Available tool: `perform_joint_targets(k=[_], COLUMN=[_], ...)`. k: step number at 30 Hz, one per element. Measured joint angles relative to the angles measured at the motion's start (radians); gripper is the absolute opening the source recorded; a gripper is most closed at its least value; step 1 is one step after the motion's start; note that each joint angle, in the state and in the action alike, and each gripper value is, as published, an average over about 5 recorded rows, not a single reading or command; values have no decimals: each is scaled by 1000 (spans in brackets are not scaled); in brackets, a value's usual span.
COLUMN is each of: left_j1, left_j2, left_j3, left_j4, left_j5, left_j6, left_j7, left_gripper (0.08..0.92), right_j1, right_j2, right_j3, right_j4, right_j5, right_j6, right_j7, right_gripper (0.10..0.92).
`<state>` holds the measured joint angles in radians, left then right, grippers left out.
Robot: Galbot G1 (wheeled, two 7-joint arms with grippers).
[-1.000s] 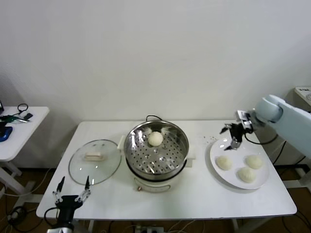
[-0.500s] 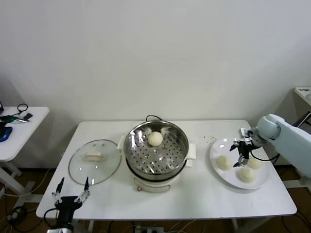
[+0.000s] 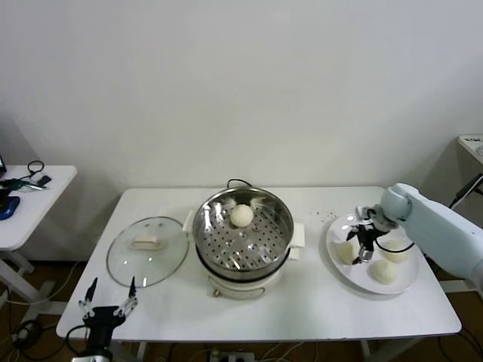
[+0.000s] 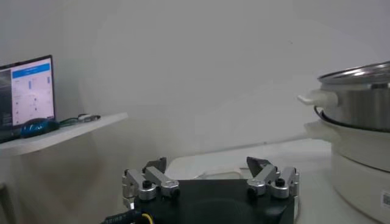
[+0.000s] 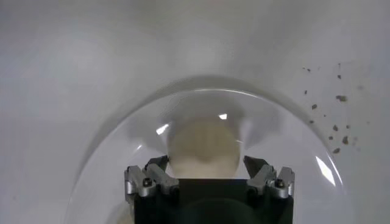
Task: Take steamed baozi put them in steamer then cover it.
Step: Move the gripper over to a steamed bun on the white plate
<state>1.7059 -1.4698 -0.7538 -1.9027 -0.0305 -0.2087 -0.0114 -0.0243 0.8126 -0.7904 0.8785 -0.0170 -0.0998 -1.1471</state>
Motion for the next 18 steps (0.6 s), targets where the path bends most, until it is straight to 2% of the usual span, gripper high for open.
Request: perform_joint_targets(k=[3, 10, 18], left_j1=[1, 3, 9], left_j2=[-1, -1, -4], left_j3=[0, -2, -3], left_j4=[-1, -5, -11], left_j5=[0, 0, -1], left_j6=[0, 0, -1], left_j7=[0, 0, -1], left_gripper=[823, 823, 823], right_j1=[0, 9, 40], right_j2=[5, 7, -3], right_j3=[-1, -6, -35], right_j4=[-9, -23, -21], right_j5=[-3, -2, 22], right_j6=[4, 14, 23], right_j7=[-5, -10, -12], right_gripper=[798, 649, 628])
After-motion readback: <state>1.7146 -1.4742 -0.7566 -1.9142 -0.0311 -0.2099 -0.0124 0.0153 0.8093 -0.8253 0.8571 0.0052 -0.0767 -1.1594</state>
